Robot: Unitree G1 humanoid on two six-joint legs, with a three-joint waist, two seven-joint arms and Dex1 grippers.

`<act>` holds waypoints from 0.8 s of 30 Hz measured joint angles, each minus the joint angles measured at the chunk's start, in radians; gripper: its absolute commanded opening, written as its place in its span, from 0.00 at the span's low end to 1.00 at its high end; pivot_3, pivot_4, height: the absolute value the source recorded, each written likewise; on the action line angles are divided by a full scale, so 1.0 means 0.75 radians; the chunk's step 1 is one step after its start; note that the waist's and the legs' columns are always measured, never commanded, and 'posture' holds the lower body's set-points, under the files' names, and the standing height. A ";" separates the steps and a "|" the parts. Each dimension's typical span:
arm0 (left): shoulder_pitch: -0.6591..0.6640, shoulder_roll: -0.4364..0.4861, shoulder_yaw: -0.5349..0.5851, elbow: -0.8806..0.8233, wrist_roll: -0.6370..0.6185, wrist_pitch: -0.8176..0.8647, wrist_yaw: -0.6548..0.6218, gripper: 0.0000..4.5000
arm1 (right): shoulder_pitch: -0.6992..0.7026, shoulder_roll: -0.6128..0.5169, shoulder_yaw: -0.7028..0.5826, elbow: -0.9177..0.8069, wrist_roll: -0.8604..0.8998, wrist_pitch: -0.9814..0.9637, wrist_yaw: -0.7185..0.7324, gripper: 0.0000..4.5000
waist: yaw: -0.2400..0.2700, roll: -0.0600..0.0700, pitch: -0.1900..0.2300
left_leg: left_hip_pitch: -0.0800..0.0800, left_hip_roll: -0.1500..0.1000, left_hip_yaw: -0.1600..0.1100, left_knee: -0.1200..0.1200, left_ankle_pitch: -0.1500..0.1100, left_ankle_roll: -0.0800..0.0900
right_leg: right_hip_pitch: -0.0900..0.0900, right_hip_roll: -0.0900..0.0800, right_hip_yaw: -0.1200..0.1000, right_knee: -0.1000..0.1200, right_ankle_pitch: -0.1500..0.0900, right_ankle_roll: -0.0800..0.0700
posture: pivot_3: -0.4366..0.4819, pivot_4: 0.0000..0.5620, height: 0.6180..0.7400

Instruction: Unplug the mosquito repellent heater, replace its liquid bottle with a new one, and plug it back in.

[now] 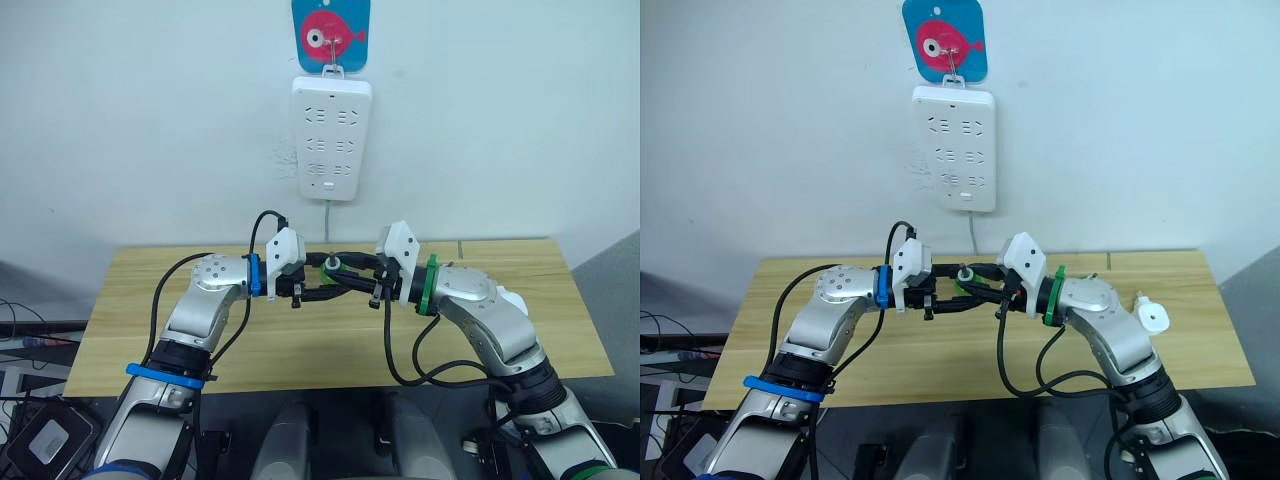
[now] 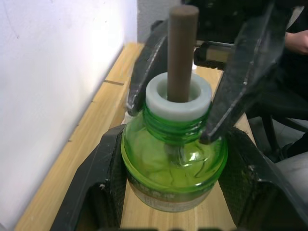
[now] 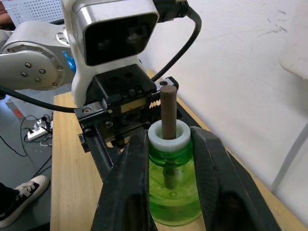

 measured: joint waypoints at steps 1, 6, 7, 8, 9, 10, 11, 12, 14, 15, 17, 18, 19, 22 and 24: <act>0.000 0.000 0.000 0.000 0.000 0.000 0.000 0.50 | 0.001 0.000 0.000 0.000 0.001 0.000 0.001 0.19 | 0.000 0.000 0.000 | 0.000 0.000 0.000 0.000 0.000 0.000 | 0.000 0.000 0.000 0.000 0.000 0.000 | 0.51 0.47 1.00; 0.000 -0.006 0.005 -0.010 -0.016 0.032 0.000 0.72 | 0.025 0.022 -0.029 -0.003 0.024 0.007 -0.006 0.19 | 0.000 0.000 0.000 | 0.000 0.000 0.000 0.000 0.000 0.000 | 0.000 0.000 0.000 0.000 0.000 0.000 | 0.51 0.47 1.00; 0.000 -0.012 0.008 -0.017 -0.030 0.043 0.001 0.79 | 0.033 0.039 -0.050 -0.003 0.044 0.022 -0.020 0.19 | 0.000 0.000 0.000 | 0.000 0.000 0.000 0.000 0.000 0.000 | 0.000 0.000 0.000 0.000 0.000 0.000 | 0.51 0.47 1.00; 0.001 -0.023 0.012 -0.034 -0.045 0.058 0.010 0.85 | 0.047 0.075 -0.102 -0.007 0.106 0.074 -0.051 0.19 | 0.000 0.000 0.000 | 0.000 0.000 -0.001 0.000 0.000 0.000 | 0.000 0.000 0.000 0.000 0.000 0.000 | 0.51 0.46 1.00; 0.001 -0.030 0.016 -0.042 -0.048 0.060 0.024 0.92 | 0.052 0.094 -0.136 -0.013 0.150 0.117 -0.078 0.19 | 0.000 0.000 0.000 | 0.000 0.000 0.000 0.000 0.000 0.000 | 0.000 -0.001 0.000 0.000 0.000 0.000 | 0.51 0.46 1.00; 0.004 -0.044 0.024 -0.057 -0.051 0.062 0.052 0.98 | 0.058 0.123 -0.204 -0.022 0.226 0.186 -0.122 0.19 | 0.001 0.000 0.000 | 0.000 0.000 -0.001 0.000 0.000 0.000 | 0.000 -0.001 0.000 0.000 0.000 0.000 | 0.51 0.46 1.00; 0.008 -0.060 0.036 -0.072 -0.055 0.063 0.083 1.00 | 0.066 0.131 -0.272 -0.039 0.291 0.252 -0.166 0.19 | 0.004 0.000 0.000 | 0.000 0.000 -0.001 0.000 0.000 0.000 | 0.000 -0.002 0.000 0.000 0.000 0.000 | 0.51 0.45 1.00; 0.018 -0.080 0.052 -0.088 -0.056 0.063 0.119 1.00 | 0.077 0.136 -0.339 -0.057 0.360 0.313 -0.208 0.19 | 0.007 0.000 0.000 | 0.000 0.000 -0.001 0.000 0.000 0.000 | 0.000 -0.002 0.000 0.000 0.000 0.000 | 0.51 0.45 1.00; 0.054 -0.136 0.086 -0.134 -0.058 0.062 0.212 1.00 | 0.107 0.159 -0.494 -0.081 0.529 0.447 -0.322 0.19 | 0.014 0.000 0.000 | 0.000 0.000 -0.001 0.000 0.000 0.000 | 0.001 -0.002 0.001 -0.001 0.000 0.000 | 0.51 0.45 1.00; 0.082 -0.176 0.099 -0.167 -0.057 0.055 0.273 1.00 | 0.117 0.187 -0.585 -0.085 0.649 0.529 -0.409 0.19 | 0.017 0.000 0.000 | 0.000 0.000 -0.001 -0.001 0.000 0.000 | 0.000 -0.003 0.001 -0.001 0.000 0.000 | 0.51 0.45 1.00; 0.124 -0.255 0.097 -0.209 -0.047 0.021 0.364 1.00 | 0.126 0.225 -0.699 -0.095 0.851 0.632 -0.553 0.19 | 0.019 0.000 0.000 | 0.000 0.000 -0.001 -0.001 0.000 0.000 | 0.000 -0.003 0.001 0.000 0.000 0.000 | 0.51 0.45 1.00; 0.136 -0.289 0.092 -0.225 -0.042 0.002 0.406 1.00 | 0.128 0.244 -0.737 -0.101 0.937 0.661 -0.614 0.19 | 0.019 0.000 0.000 | 0.000 0.000 -0.001 -0.001 0.000 0.000 | 0.000 -0.003 0.001 0.000 0.000 0.000 | 0.51 0.45 1.00; 0.146 -0.332 0.089 -0.244 -0.027 -0.020 0.460 1.00 | 0.130 0.268 -0.773 -0.108 1.053 0.695 -0.701 0.19 | 0.019 0.000 0.000 | 0.000 0.000 0.000 -0.001 0.000 0.000 | 0.000 -0.003 0.001 0.000 0.000 0.000 | 0.51 0.44 1.00; 0.147 -0.390 0.057 -0.278 0.007 -0.058 0.543 1.00 | 0.130 0.302 -0.800 -0.123 1.249 0.722 -0.882 0.19 | 0.019 0.001 -0.001 | 0.001 0.000 0.001 -0.001 0.000 0.000 | 0.000 -0.002 0.002 0.002 0.000 0.000 | 0.52 0.44 1.00; 0.147 -0.420 0.046 -0.279 0.018 -0.068 0.584 1.00 | 0.130 0.310 -0.798 -0.132 1.332 0.721 -0.963 0.19 | 0.019 0.001 -0.002 | 0.000 0.000 0.002 -0.001 0.000 0.000 | 0.000 -0.002 0.002 0.002 0.000 0.000 | 0.52 0.43 1.00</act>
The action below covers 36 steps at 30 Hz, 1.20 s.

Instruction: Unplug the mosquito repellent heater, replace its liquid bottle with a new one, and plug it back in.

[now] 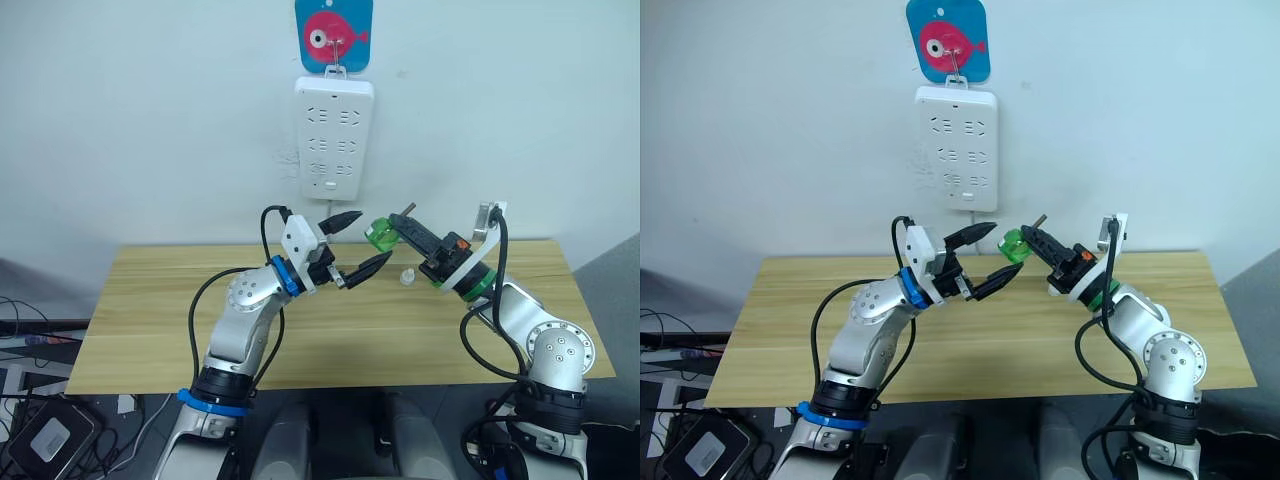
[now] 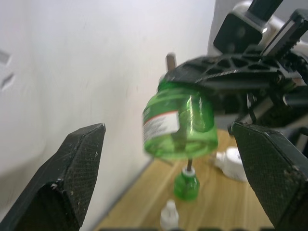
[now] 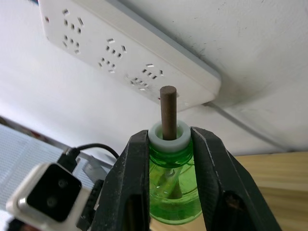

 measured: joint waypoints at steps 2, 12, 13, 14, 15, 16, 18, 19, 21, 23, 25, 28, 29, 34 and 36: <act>0.001 -0.023 -0.014 0.000 0.016 -0.019 0.039 1.00 | 0.005 0.003 0.007 -0.008 0.065 -0.005 -0.070 0.19 | 0.000 0.000 0.000 | 0.000 0.000 0.001 0.000 0.000 0.000 | 0.000 0.001 0.000 0.000 0.000 0.000 | 0.52 0.43 1.00; 0.004 -0.066 -0.045 0.000 0.027 -0.039 0.129 0.96 | 0.015 -0.019 0.068 -0.026 0.246 -0.093 -0.224 0.19 | 0.000 0.000 -0.001 | 0.000 0.000 0.002 0.000 0.000 0.000 | 0.000 0.002 0.000 0.000 0.000 0.000 | 0.51 0.42 1.00; 0.004 -0.070 -0.048 0.000 0.027 -0.043 0.137 0.91 | 0.015 -0.023 0.077 -0.027 0.258 -0.105 -0.234 0.19 | 0.000 0.000 -0.001 | 0.000 0.000 0.002 0.000 0.000 0.000 | 0.000 0.002 0.000 0.000 0.000 0.000 | 0.51 0.42 1.00; 0.004 -0.074 -0.048 0.000 0.026 -0.045 0.142 0.87 | 0.016 -0.028 0.087 -0.027 0.265 -0.115 -0.244 0.19 | 0.000 0.000 -0.001 | 0.000 0.000 0.002 0.000 0.000 0.000 | 0.000 0.002 0.000 0.000 0.000 0.000 | 0.51 0.43 1.00; 0.004 -0.079 -0.047 0.000 0.024 -0.045 0.143 0.81 | 0.019 -0.032 0.091 -0.027 0.276 -0.124 -0.250 0.19 | 0.000 0.000 -0.001 | 0.000 0.000 0.002 0.000 0.000 0.000 | 0.000 0.002 0.000 0.000 0.000 0.000 | 0.51 0.43 1.00; 0.004 -0.081 -0.047 0.000 0.022 -0.045 0.145 0.74 | 0.020 -0.036 0.093 -0.027 0.282 -0.133 -0.253 0.19 | 0.000 0.000 -0.001 | 0.000 0.000 0.002 0.000 0.000 0.000 | 0.000 0.002 0.000 0.000 0.000 0.000 | 0.51 0.43 1.00; 0.004 -0.083 -0.053 0.000 0.018 -0.045 0.141 0.61 | 0.021 -0.040 0.104 -0.027 0.295 -0.157 -0.270 0.19 | 0.000 0.000 -0.001 | 0.000 0.000 0.002 0.000 0.000 0.000 | 0.000 0.002 0.000 0.000 0.000 0.000 | 0.51 0.43 1.00; 0.004 -0.084 -0.057 0.000 0.018 -0.045 0.141 0.54 | 0.021 -0.041 0.109 -0.027 0.298 -0.168 -0.276 0.19 | 0.000 0.000 -0.001 | 0.000 0.000 0.002 0.000 0.000 0.000 | 0.000 0.002 0.000 0.000 0.000 0.000 | 0.51 0.43 1.00; 0.005 -0.083 -0.057 0.000 0.018 -0.045 0.143 0.51 | 0.022 -0.042 0.120 -0.027 0.308 -0.184 -0.295 0.19 | -0.001 0.000 -0.001 | 0.000 0.000 0.002 0.000 0.000 0.000 | 0.000 0.003 0.000 0.000 0.000 0.000 | 0.51 0.43 1.00; 0.008 -0.083 -0.054 0.000 0.016 -0.045 0.147 0.51 | 0.022 -0.041 0.134 -0.027 0.313 -0.203 -0.307 0.19 | -0.001 0.000 -0.001 | 0.000 0.000 0.002 0.000 0.000 0.000 | 0.000 0.003 0.000 0.000 0.000 0.000 | 0.50 0.44 1.00; 0.008 -0.083 -0.053 -0.001 0.015 -0.045 0.149 0.51 | 0.022 -0.040 0.142 -0.027 0.322 -0.215 -0.321 0.19 | -0.001 0.000 -0.001 | 0.000 0.000 0.002 0.000 0.000 0.001 | 0.000 0.003 0.000 0.000 0.000 0.000 | 0.50 0.44 1.00; 0.006 -0.084 -0.052 -0.001 0.015 -0.050 0.153 0.51 | 0.022 -0.039 0.152 -0.027 0.346 -0.235 -0.342 0.19 | -0.002 0.000 -0.001 | 0.000 0.000 0.002 0.000 0.000 0.001 | 0.000 0.003 0.000 0.000 0.000 0.000 | 0.50 0.44 1.00; 0.006 -0.084 -0.052 -0.001 0.016 -0.050 0.154 0.51 | 0.021 -0.042 0.156 -0.027 0.351 -0.238 -0.348 0.19 | -0.002 0.000 -0.001 | 0.000 0.000 0.002 0.000 0.000 0.001 | 0.000 0.003 0.000 0.000 0.000 0.000 | 0.50 0.44 1.00; 0.000 -0.083 -0.053 0.001 0.023 -0.050 0.171 0.51 | 0.017 -0.100 0.176 -0.027 0.360 -0.239 -0.349 0.58 | -0.003 0.000 -0.001 | 0.000 0.000 0.002 0.000 0.000 0.001 | 0.000 0.003 0.000 0.000 0.000 0.000 | 0.49 0.45 1.00; -0.013 -0.069 -0.052 0.002 0.016 -0.040 0.162 0.51 | 0.017 -0.197 0.188 -0.027 0.368 -0.206 -0.327 0.73 | -0.003 0.000 -0.001 | 0.000 0.000 0.002 0.000 -0.002 0.004 | 0.000 0.003 0.000 -0.001 0.000 0.000 | 0.49 0.45 1.00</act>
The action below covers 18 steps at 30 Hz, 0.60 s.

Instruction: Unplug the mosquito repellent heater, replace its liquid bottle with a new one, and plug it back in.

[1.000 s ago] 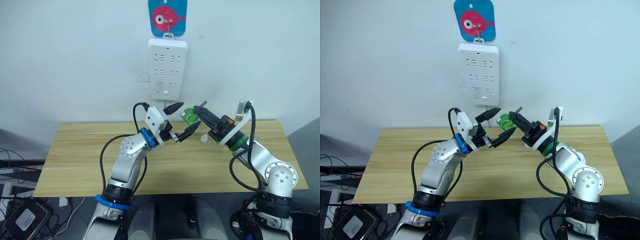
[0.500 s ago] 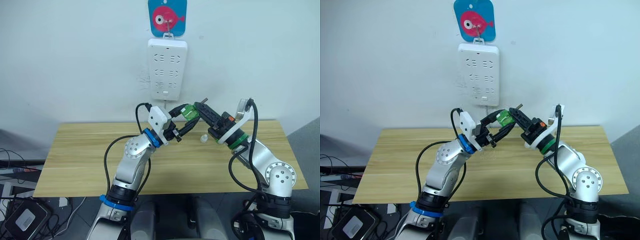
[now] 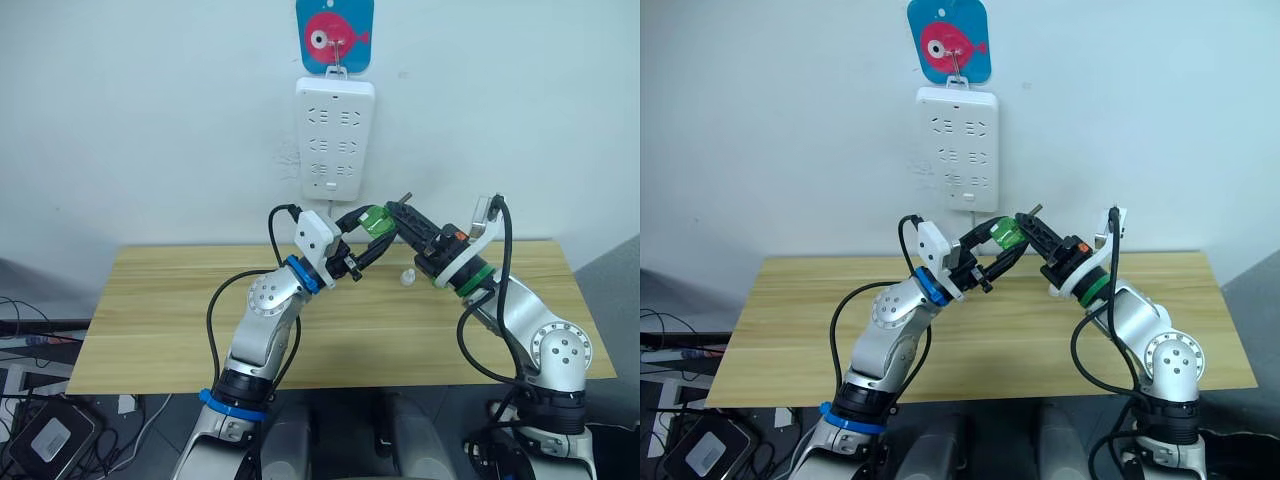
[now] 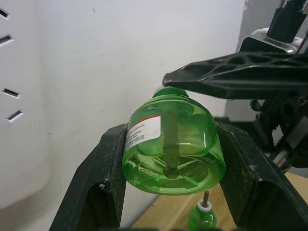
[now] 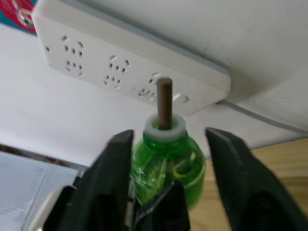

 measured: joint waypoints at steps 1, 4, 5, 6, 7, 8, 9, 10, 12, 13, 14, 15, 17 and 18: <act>-0.008 0.014 0.004 0.000 -0.020 0.016 -0.019 0.51 | 0.001 -0.096 -0.003 0.000 0.018 0.039 0.025 0.82 | 0.001 0.000 0.000 | 0.000 0.000 0.000 0.001 0.000 0.001 | 0.000 0.000 0.000 0.000 0.000 0.000 | 0.49 0.46 1.00; -0.023 0.076 0.025 0.000 -0.072 0.074 -0.082 0.51 | 0.025 -0.347 -0.057 0.003 0.082 0.140 0.102 0.99 | 0.003 0.000 0.000 | 0.000 0.000 0.000 0.001 -0.002 0.003 | 0.002 0.000 -0.001 -0.002 0.000 0.000 | 0.49 0.46 1.00; -0.023 0.095 0.031 0.000 -0.090 0.093 -0.103 0.51 | 0.040 -0.424 -0.077 0.005 0.089 0.171 0.130 0.99 | 0.003 0.000 0.000 | 0.000 0.000 0.000 0.001 -0.002 0.004 | 0.003 0.000 -0.001 -0.002 0.000 0.000 | 0.48 0.46 1.00; -0.025 0.127 0.039 0.000 -0.119 0.136 -0.137 0.51 | 0.061 -0.521 -0.094 0.007 0.080 0.211 0.191 0.99 | 0.002 0.000 0.000 | 0.000 0.000 0.000 0.001 -0.003 0.005 | 0.003 0.000 -0.001 -0.003 0.000 0.000 | 0.48 0.46 1.00; -0.028 0.155 0.040 -0.001 -0.157 0.182 -0.182 0.51 | 0.081 -0.646 -0.100 0.014 0.035 0.260 0.267 0.99 | 0.002 0.000 0.000 | 0.000 0.000 0.001 0.001 -0.003 0.005 | 0.003 0.000 -0.001 -0.003 0.000 0.000 | 0.47 0.46 1.00; -0.028 0.174 0.042 -0.002 -0.179 0.206 -0.206 0.51 | 0.091 -0.701 -0.106 0.024 0.006 0.280 0.303 0.99 | 0.002 0.000 0.000 | 0.001 0.000 0.000 0.001 -0.003 0.005 | 0.004 0.001 -0.001 -0.004 0.000 0.000 | 0.47 0.46 1.00; -0.030 0.202 0.045 -0.003 -0.216 0.255 -0.249 0.51 | 0.105 -0.789 -0.099 0.034 -0.076 0.299 0.382 0.99 | 0.002 0.000 0.000 | 0.001 0.001 0.001 0.001 -0.003 0.006 | 0.005 0.001 -0.002 -0.005 0.000 0.000 | 0.46 0.46 1.00; -0.033 0.232 0.045 -0.007 -0.252 0.304 -0.290 0.51 | 0.121 -0.889 -0.076 0.046 -0.182 0.314 0.447 0.99 | 0.001 0.000 0.000 | 0.001 0.000 0.002 0.001 -0.003 0.006 | 0.004 0.001 -0.002 -0.005 0.000 0.000 | 0.45 0.46 1.00; -0.037 0.292 0.047 -0.016 -0.299 0.372 -0.361 0.51 | 0.157 -1.021 -0.026 0.091 -0.387 0.312 0.542 0.99 | 0.000 0.000 0.000 | 0.002 0.001 0.003 0.002 -0.003 0.006 | 0.005 0.001 -0.002 -0.005 0.000 0.001 | 0.45 0.47 1.00; -0.040 0.323 0.047 -0.018 -0.312 0.398 -0.399 0.51 | 0.172 -1.083 0.018 0.118 -0.499 0.297 0.596 0.99 | -0.001 0.000 0.000 | 0.002 0.001 0.004 0.001 -0.003 0.006 | 0.004 0.001 -0.002 -0.005 0.000 0.001 | 0.45 0.47 1.00; -0.041 0.347 0.048 -0.018 -0.323 0.413 -0.427 0.51 | 0.187 -1.124 0.051 0.146 -0.596 0.284 0.639 0.99 | -0.002 0.000 0.000 | 0.002 0.001 0.005 0.001 -0.003 0.006 | 0.004 0.001 -0.002 -0.005 0.000 0.001 | 0.45 0.47 1.00; -0.043 0.361 0.049 -0.018 -0.325 0.420 -0.447 0.51 | 0.196 -1.154 0.082 0.172 -0.677 0.271 0.678 0.99 | -0.002 0.000 0.000 | 0.002 0.001 0.005 0.001 -0.003 0.006 | 0.004 0.001 -0.002 -0.005 0.000 0.001 | 0.45 0.47 1.00; -0.050 0.376 0.051 -0.017 -0.328 0.428 -0.483 0.51 | 0.195 -1.185 0.142 0.234 -0.824 0.260 0.740 0.99 | -0.002 0.000 0.000 | 0.002 0.001 0.006 0.002 -0.003 0.005 | 0.004 0.001 -0.001 -0.006 0.000 0.001 | 0.45 0.47 1.00; -0.052 0.375 0.050 -0.016 -0.328 0.428 -0.489 0.51 | 0.187 -1.184 0.166 0.257 -0.874 0.261 0.759 0.99 | -0.002 0.000 0.000 | 0.002 0.001 0.007 0.002 -0.003 0.005 | 0.004 0.000 -0.001 -0.006 0.000 0.001 | 0.46 0.47 1.00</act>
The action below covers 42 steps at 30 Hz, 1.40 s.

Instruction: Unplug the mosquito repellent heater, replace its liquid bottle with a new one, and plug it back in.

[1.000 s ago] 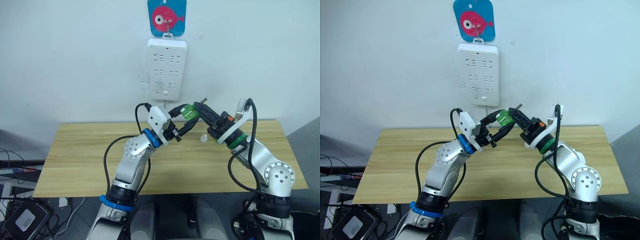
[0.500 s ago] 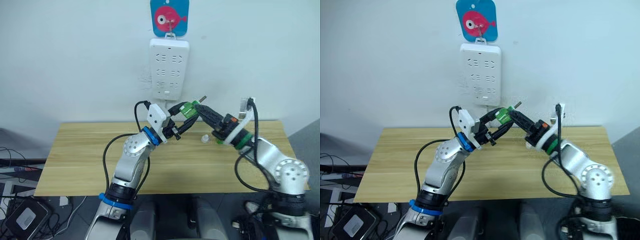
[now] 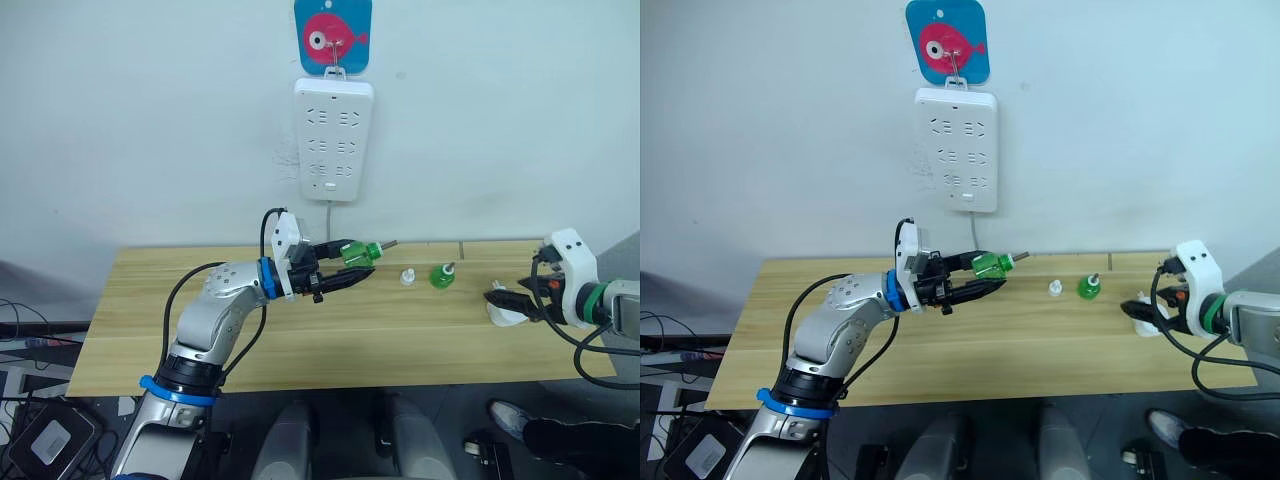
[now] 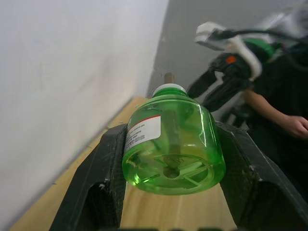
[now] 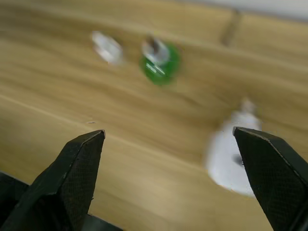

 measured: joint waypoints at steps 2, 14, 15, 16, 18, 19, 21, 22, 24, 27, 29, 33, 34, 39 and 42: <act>-0.008 -0.007 0.000 0.009 0.005 -0.004 0.002 0.51 | -0.027 0.007 0.061 0.040 -0.099 0.003 0.027 0.99 | 0.000 0.000 0.000 | 0.000 0.000 0.000 0.000 0.001 -0.001 | 0.000 -0.001 0.001 -0.001 0.000 0.000 | 0.47 0.48 1.00; 0.116 -0.008 -0.002 -0.107 0.029 0.002 0.064 0.51 | -0.300 0.242 0.203 0.389 -0.472 0.111 0.094 0.99 | 0.010 -0.001 0.001 | -0.001 0.000 -0.002 0.000 0.002 -0.004 | 0.000 -0.002 0.003 -0.001 0.000 0.000 | 0.52 0.49 1.00; 0.125 0.000 0.001 -0.122 0.029 0.007 0.068 0.51 | -0.316 0.255 0.203 0.422 -0.497 0.117 0.103 0.99 | 0.010 -0.001 0.001 | -0.001 0.000 -0.002 0.000 0.002 -0.004 | 0.000 -0.002 0.003 -0.002 0.000 0.000 | 0.55 0.50 1.00; 0.133 0.002 0.004 -0.138 0.029 0.010 0.074 0.51 | -0.327 0.262 0.204 0.450 -0.516 0.119 0.112 0.99 | 0.012 -0.001 0.001 | -0.001 0.000 -0.002 0.000 0.002 -0.004 | 0.000 -0.003 0.003 -0.002 0.000 0.000 | 0.55 0.50 1.00; 0.142 0.007 0.007 -0.156 0.028 0.015 0.086 0.51 | -0.347 0.272 0.209 0.483 -0.560 0.118 0.143 0.99 | 0.015 -0.001 0.001 | -0.001 -0.001 -0.003 0.000 0.002 -0.004 | 0.000 -0.003 0.003 -0.002 0.000 0.000 | 0.55 0.50 1.00; 0.149 0.010 0.008 -0.164 0.028 0.019 0.088 0.51 | -0.356 0.276 0.212 0.496 -0.579 0.113 0.161 0.99 | 0.015 -0.001 0.001 | -0.001 -0.001 -0.003 0.000 0.002 -0.004 | 0.000 -0.003 0.003 -0.002 0.000 0.000 | 0.55 0.50 1.00; 0.157 0.011 0.008 -0.179 0.028 0.034 0.090 0.51 | -0.369 0.289 0.216 0.534 -0.615 0.110 0.185 0.99 | 0.016 -0.001 0.001 | -0.001 -0.001 -0.003 0.000 0.002 -0.004 | 0.000 -0.003 0.002 -0.002 0.000 0.000 | 0.56 0.49 1.00; 0.161 0.012 0.008 -0.184 0.028 0.037 0.090 0.51 | -0.373 0.298 0.217 0.553 -0.628 0.111 0.200 0.99 | 0.017 -0.001 0.001 | -0.001 -0.001 -0.003 0.000 0.002 -0.004 | 0.000 -0.003 0.002 -0.002 0.000 0.000 | 0.56 0.49 1.00; 0.162 0.020 0.007 -0.191 0.028 0.044 0.090 0.51 | -0.388 0.309 0.229 0.595 -0.652 0.113 0.248 0.99 | 0.018 -0.001 0.000 | -0.001 -0.001 -0.003 0.000 0.002 -0.004 | 0.000 -0.003 0.003 -0.001 0.000 0.000 | 0.56 0.48 1.00; 0.162 0.032 0.008 -0.198 0.028 0.052 0.088 0.51 | -0.416 0.312 0.256 0.670 -0.695 0.088 0.326 0.99 | 0.020 -0.001 0.000 | -0.001 -0.001 -0.002 0.000 0.002 -0.004 | 0.000 -0.003 0.003 -0.002 0.000 0.000 | 0.55 0.48 1.00; 0.162 0.034 0.008 -0.202 0.028 0.062 0.088 0.51 | -0.444 0.325 0.272 0.734 -0.734 0.052 0.371 0.99 | 0.020 -0.001 0.000 | -0.001 -0.001 -0.002 0.000 0.002 -0.004 | 0.000 -0.003 0.003 -0.002 0.000 0.000 | 0.55 0.48 1.00; 0.162 0.036 0.008 -0.208 0.028 0.066 0.087 0.51 | -0.503 0.360 0.315 0.851 -0.816 -0.021 0.468 0.99 | 0.020 -0.001 0.000 | -0.001 0.000 -0.002 0.000 0.002 -0.004 | 0.000 -0.003 0.002 -0.001 0.000 0.000 | 0.56 0.49 1.00; 0.162 0.037 0.008 -0.211 0.028 0.067 0.087 0.51 | -0.519 0.371 0.324 0.886 -0.831 -0.042 0.489 0.99 | 0.019 -0.001 0.001 | -0.001 0.000 -0.002 0.000 0.002 -0.004 | 0.000 -0.003 0.002 -0.001 0.000 0.000 | 0.56 0.49 1.00; 0.161 0.055 0.008 -0.215 0.028 0.072 0.087 0.51 | -0.593 0.414 0.354 1.043 -0.926 -0.123 0.555 0.99 | 0.020 -0.001 0.001 | -0.001 0.000 -0.003 -0.001 0.002 -0.004 | 0.000 -0.003 0.002 -0.002 0.000 0.000 | 0.57 0.50 1.00; 0.161 0.069 0.008 -0.216 0.028 0.077 0.087 0.51 | -0.611 0.424 0.358 1.100 -0.972 -0.153 0.582 0.91 | 0.020 -0.001 0.001 | -0.001 -0.001 -0.003 -0.001 0.002 -0.004 | 0.000 -0.003 0.002 -0.002 0.000 0.000 | 0.57 0.51 1.00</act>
